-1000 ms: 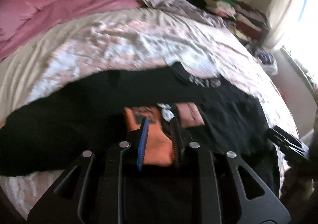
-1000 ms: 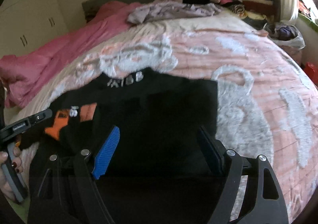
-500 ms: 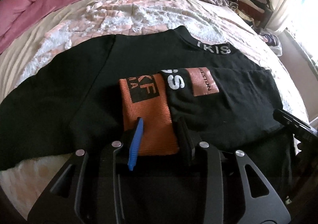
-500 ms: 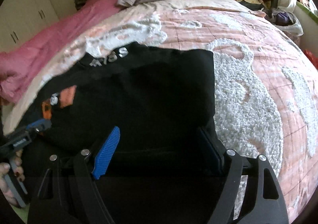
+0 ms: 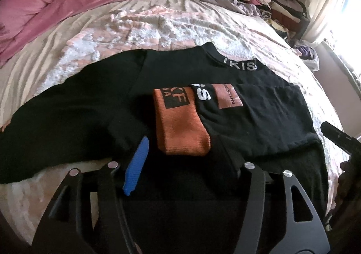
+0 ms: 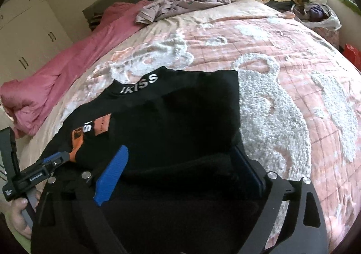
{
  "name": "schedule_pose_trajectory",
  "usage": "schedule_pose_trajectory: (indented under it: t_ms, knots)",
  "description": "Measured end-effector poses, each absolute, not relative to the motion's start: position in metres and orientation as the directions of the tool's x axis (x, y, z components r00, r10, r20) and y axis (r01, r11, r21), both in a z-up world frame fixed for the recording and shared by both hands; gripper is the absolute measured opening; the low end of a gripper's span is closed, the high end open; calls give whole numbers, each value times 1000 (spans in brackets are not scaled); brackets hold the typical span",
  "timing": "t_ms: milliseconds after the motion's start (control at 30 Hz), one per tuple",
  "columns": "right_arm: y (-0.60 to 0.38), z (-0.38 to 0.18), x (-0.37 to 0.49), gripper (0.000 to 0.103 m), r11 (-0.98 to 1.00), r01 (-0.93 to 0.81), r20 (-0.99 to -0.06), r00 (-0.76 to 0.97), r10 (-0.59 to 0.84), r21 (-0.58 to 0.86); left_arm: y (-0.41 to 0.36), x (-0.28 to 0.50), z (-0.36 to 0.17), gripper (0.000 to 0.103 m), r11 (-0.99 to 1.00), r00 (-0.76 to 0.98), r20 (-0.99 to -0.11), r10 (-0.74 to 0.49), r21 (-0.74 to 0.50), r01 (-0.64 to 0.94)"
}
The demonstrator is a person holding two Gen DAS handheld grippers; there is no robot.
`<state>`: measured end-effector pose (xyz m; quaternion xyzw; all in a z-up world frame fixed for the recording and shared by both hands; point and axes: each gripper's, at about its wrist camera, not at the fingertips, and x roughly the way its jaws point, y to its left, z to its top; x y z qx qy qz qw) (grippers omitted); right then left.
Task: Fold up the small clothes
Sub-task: 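Move the left gripper to the other orange cuff and grasp it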
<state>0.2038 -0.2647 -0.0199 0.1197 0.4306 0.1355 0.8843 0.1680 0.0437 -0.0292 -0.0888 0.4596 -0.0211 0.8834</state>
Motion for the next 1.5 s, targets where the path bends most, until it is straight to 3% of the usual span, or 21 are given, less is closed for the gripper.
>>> schedule_pose_trajectory:
  t_ms: [33,200,533,867,1500]
  knots:
    - [-262,-18,201,93,934,-144,-726,594,347,328,45,167,-28,62,983,579,-807,-116,-176,-48]
    - [-245,-7,189,97,929,-185,-704,609,365,321,51,157,-18,77,984,598,-795,-96,-167,-64]
    - [-208,16,173,98,925,-259,-676,631,380,278,74,138,-2,90,980,631,-773,-56,-164,-115]
    - [-166,33,164,98,913,-333,-653,642,402,235,101,121,8,93,974,652,-758,-13,-158,-164]
    - [-89,50,168,98,886,-428,-647,627,433,179,180,94,19,93,924,656,-718,232,-49,-380]
